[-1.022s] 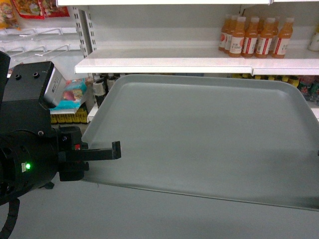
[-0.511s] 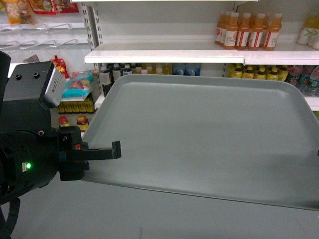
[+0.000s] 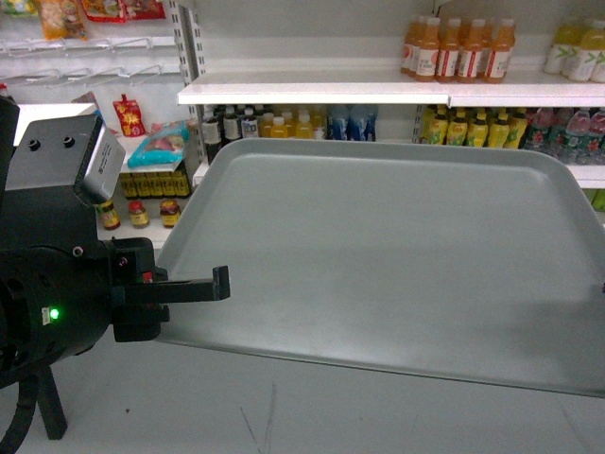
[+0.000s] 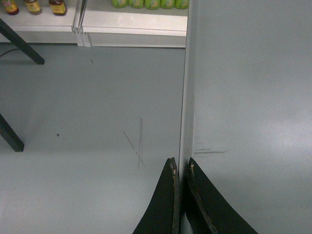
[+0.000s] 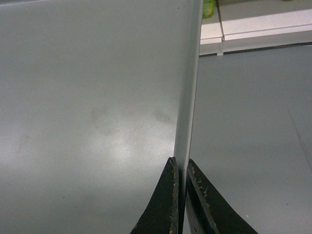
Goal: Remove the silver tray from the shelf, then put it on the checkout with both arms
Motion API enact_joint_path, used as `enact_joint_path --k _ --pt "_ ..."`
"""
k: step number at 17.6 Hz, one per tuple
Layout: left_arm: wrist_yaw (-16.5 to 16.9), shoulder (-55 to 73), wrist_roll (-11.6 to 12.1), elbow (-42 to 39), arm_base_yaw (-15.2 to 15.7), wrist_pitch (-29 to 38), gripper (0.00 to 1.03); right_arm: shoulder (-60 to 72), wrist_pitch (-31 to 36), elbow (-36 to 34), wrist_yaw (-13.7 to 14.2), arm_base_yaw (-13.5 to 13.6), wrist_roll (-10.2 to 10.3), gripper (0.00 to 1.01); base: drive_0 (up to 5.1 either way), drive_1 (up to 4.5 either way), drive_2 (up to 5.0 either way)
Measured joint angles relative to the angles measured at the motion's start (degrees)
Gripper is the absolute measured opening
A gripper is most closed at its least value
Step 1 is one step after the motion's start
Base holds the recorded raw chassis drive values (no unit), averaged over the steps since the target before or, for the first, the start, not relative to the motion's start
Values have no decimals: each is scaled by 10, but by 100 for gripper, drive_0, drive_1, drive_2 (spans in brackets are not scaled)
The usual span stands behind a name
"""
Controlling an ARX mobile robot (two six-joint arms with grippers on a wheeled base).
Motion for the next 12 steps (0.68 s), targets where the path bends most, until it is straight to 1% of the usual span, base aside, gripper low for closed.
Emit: enact_joint_path --k 12 --pt "-2 -1 0 0 -1 -3 3 -1 0 -1 0 0 0 3 7 -415 428"
